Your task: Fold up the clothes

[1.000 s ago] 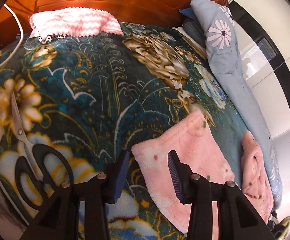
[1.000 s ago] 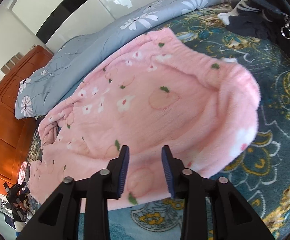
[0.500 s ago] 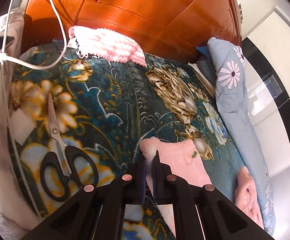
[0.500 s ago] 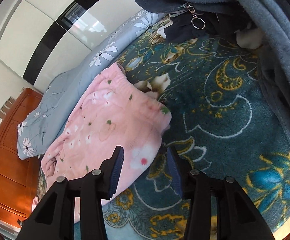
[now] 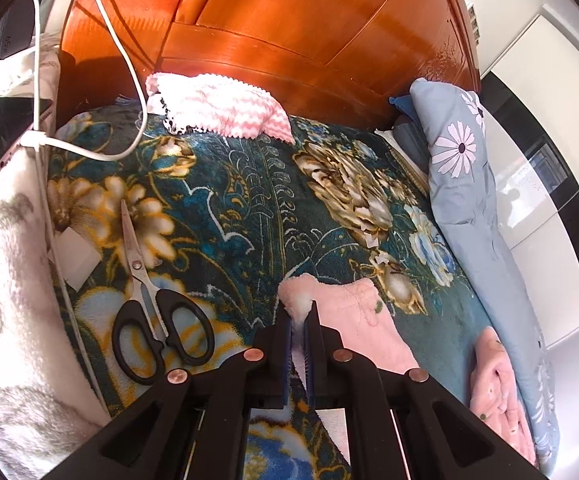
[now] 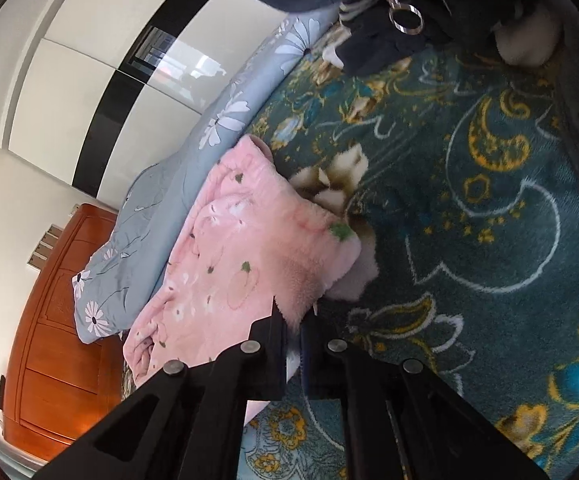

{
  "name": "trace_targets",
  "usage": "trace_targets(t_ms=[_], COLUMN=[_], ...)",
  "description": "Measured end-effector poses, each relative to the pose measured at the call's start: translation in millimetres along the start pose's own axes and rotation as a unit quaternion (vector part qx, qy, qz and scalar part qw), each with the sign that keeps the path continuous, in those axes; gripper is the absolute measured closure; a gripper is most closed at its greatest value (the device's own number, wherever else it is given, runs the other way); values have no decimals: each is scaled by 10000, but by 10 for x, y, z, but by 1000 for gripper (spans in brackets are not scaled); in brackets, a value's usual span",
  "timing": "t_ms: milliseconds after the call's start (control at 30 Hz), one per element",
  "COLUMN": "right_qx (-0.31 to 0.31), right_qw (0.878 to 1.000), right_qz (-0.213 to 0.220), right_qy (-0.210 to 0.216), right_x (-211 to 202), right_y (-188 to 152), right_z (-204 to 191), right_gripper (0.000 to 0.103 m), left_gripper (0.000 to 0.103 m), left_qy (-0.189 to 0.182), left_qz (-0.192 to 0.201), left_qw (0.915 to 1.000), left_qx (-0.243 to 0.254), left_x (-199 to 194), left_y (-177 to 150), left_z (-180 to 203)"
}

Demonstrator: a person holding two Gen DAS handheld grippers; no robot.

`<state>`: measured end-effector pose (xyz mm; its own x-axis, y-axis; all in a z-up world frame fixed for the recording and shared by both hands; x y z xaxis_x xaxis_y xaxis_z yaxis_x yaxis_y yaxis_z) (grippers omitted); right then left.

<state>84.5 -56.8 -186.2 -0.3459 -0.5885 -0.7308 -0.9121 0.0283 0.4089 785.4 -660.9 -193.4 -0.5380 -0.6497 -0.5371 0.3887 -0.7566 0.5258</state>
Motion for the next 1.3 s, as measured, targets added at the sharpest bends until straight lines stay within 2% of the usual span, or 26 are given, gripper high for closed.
trace_targets(t_ms=[100,200,300,533,567,600,667,700,767,800,867,933,1000,1167,1300], right_qx=[-68,60,272,11,2,-19,-133,-232,-523,-678,-963,-1241,-1509,-1739,-1356], right_qw=[10000,9995,9986,9985,9983,9982,9976,9969,9952,9938,9914,9896,9871,9843,9873], right_qz=[50,-205,-361,-357,-336,-315,-235,-175,30,145,316,366,365,-199,-660], right_qy=[-29,-236,-277,-426,-468,-512,-642,-725,-829,-874,-825,-628,-386,240,499], right_x=[-61,103,225,179,157,137,82,41,-59,-109,-158,-104,-21,583,1159], right_y=[29,-43,-98,-76,-71,-70,-68,-69,-40,-20,73,228,390,909,1358], right_z=[12,127,232,166,161,154,132,108,8,-51,-210,-429,-657,-1141,-1237], right_gripper=[99,99,98,95,94,88,77,72,71,71,70,66,64,61,58], left_gripper=[97,97,97,94,92,89,73,69,55,53,48,42,40,36,36], left_qy=[344,612,627,540,523,508,573,623,690,661,456,38,-436,-1478,-2086], left_qz=[-88,-179,-257,-393,-398,-399,-321,-268,-159,-116,-115,-265,-513,-1095,-1510], left_qw=[9990,9962,9957,9959,9961,9964,9962,9958,9950,9947,9944,9926,9874,9654,9455], left_qx=[285,600,634,618,580,540,575,614,705,777,947,1185,1433,1849,1994], left_x=[38,99,122,147,144,135,85,55,-8,-35,-38,46,188,566,804], left_y=[-67,-141,-149,-128,-119,-108,-83,-70,-47,-41,-53,-167,-372,-1065,-1669], left_z=[-26,-7,-5,23,30,37,92,128,219,307,557,905,1292,2254,2849])
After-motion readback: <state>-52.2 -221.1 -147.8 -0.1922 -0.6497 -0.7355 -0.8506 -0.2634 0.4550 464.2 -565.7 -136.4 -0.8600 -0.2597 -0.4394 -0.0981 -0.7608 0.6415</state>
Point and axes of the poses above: each gripper's, at about its wrist camera, not at the fingertips, and x roughly the way its jaws point, z to its right, y to its top, the point moved 3 cm from there along x, roughly the way its jaws point, and after that the axes turned 14 degrees about -y, right-handed, at the moved point
